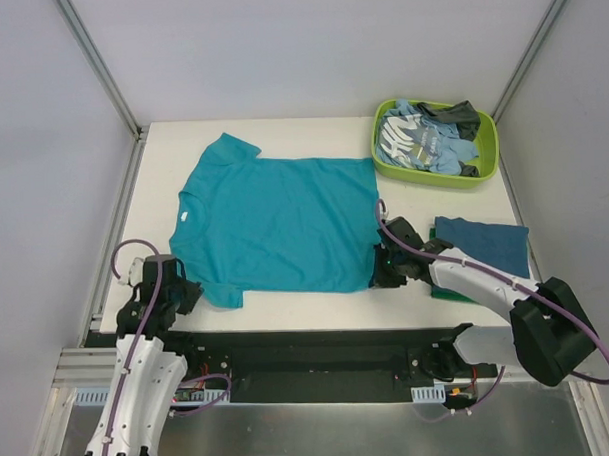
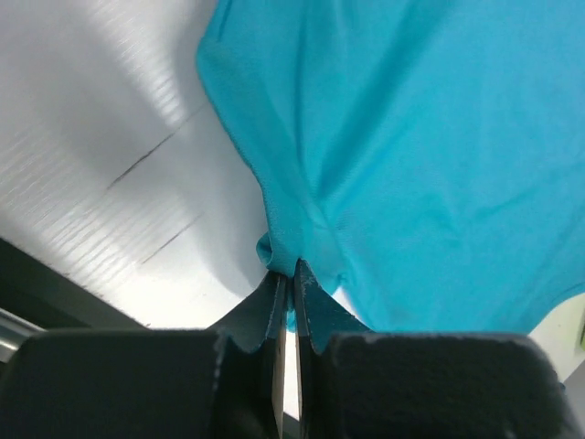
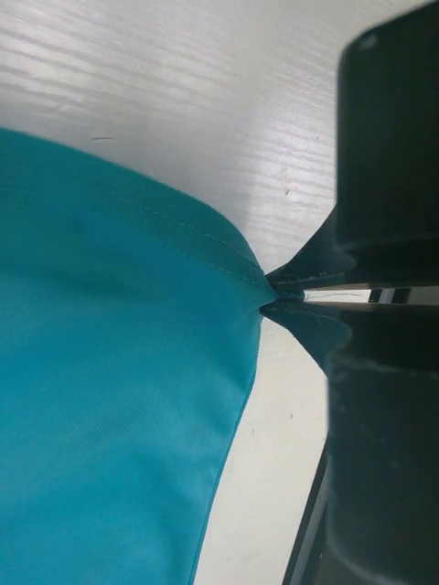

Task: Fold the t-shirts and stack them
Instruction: Grap the side of the flattened tshirt closest away from the robot with both arms, then fold the flattened tshirt in 1/3 of the way

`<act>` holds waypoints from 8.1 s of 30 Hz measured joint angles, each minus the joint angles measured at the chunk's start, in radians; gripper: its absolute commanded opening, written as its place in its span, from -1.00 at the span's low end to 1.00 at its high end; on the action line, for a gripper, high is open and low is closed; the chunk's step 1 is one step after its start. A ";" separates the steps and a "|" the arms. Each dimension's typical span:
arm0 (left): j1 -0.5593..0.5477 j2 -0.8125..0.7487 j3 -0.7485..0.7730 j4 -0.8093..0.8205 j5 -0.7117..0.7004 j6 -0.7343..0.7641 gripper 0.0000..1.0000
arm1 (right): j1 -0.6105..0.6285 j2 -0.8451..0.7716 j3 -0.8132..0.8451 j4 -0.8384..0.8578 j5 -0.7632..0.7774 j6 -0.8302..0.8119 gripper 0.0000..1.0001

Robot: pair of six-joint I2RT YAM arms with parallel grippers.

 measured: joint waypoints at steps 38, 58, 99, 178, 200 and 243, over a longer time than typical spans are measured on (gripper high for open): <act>0.000 0.986 0.641 0.387 -0.006 0.216 -1.00 | -0.261 0.336 0.433 -0.002 -0.047 -0.097 -0.98; 0.003 1.273 0.880 0.391 -0.063 0.276 0.98 | -0.319 0.505 0.611 0.045 0.021 -0.139 0.72; 0.016 0.319 -0.070 0.377 0.117 0.221 0.98 | -0.236 0.031 -0.011 0.149 -0.204 -0.201 0.93; -0.203 1.029 0.372 0.566 0.187 0.163 0.98 | -0.215 0.063 0.005 0.182 -0.200 -0.260 0.93; -0.203 0.980 0.505 0.578 0.175 0.313 0.98 | -0.212 0.039 0.001 0.155 -0.180 -0.271 0.93; -0.194 0.528 0.184 0.245 -0.017 0.227 0.98 | -0.071 -0.201 -0.050 0.081 -0.136 -0.180 0.93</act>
